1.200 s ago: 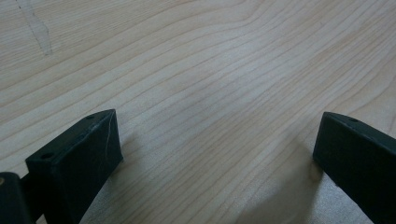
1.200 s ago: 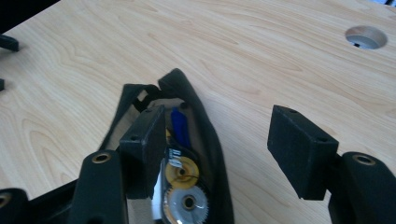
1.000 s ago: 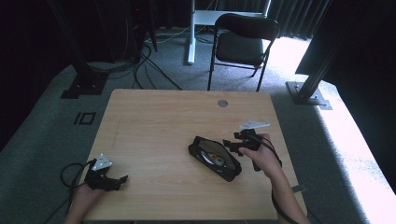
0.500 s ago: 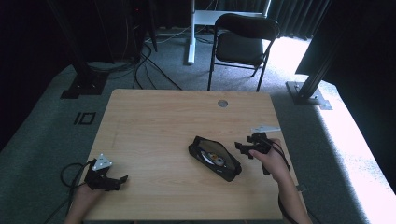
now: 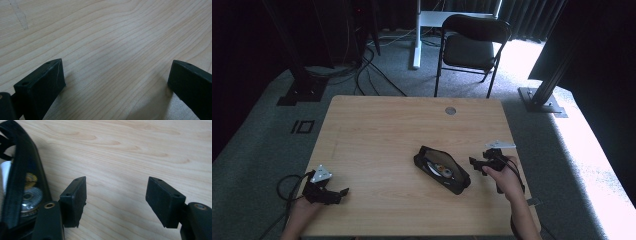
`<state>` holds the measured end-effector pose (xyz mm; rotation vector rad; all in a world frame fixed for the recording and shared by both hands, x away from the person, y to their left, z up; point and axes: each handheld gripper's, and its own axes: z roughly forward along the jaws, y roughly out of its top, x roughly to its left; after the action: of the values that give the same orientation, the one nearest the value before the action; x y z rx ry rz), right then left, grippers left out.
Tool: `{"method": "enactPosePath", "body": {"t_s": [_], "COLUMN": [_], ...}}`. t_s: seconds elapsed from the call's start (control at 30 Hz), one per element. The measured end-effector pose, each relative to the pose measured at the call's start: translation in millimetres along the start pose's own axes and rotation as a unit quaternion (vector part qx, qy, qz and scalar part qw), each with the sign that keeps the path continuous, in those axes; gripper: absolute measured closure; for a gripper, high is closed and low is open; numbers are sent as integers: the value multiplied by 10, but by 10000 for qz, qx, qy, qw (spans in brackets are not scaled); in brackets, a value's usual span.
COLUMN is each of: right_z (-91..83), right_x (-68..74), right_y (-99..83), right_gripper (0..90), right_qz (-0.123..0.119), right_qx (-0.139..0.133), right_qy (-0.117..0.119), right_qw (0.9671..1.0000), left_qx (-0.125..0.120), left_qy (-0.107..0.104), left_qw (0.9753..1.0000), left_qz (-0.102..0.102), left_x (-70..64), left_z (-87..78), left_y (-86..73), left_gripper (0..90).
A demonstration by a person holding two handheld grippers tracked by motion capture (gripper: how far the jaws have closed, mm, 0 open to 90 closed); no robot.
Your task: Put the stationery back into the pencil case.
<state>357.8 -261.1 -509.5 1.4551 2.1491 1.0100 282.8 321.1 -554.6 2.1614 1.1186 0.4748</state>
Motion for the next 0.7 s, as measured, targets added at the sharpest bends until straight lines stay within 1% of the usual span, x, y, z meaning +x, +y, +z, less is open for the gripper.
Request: {"method": "enactPosePath", "body": {"t_s": [0.07, 0.13, 0.2, 0.3, 0.33, 0.47, 0.57, 0.63, 0.7], "right_z": [-1, -7, -22, -49, -53, -64, -67, -71, -76], "right_x": [-10, -14, -13, -16, -17, -25, -20, -28, -35], "right_y": [-42, -76, -112, -154, -165, -211, -259, -291, -321], "right_gripper": [317, 313, 305, 302, 301, 292, 288, 288, 288], "right_qz": [-3, 79, 70, 179, 237, 336, 345, 439, 452], "right_qx": [20, 2, -14, -137, -180, -255, -241, -267, -279], "right_qy": [-135, -147, -230, -263, -298, -458, -542, -572, -691], "right_qw": [9999, 9999, 9997, 9994, 9991, 9981, 9976, 9970, 9962], "left_qx": [-2, -2, -2, -2, -2, 0, -9, -11, -10], "left_qy": [1, 0, 1, 1, 1, 1, 2, 2, 3], "left_qw": [10000, 10000, 10000, 10000, 10000, 10000, 10000, 10000, 10000], "left_qz": [-2, -1, -2, -1, -2, 0, 0, -1, -1], "left_x": [0, 0, 0, 0, 0, 0, 0, 0, 0], "left_z": [0, 0, 0, 0, 0, 0, 1, 2, 2], "left_y": [0, 0, 0, 0, 0, 0, -1, -1, -1], "left_gripper": [12, 12, 12, 12, 12, 12, 12, 12, 12]}}
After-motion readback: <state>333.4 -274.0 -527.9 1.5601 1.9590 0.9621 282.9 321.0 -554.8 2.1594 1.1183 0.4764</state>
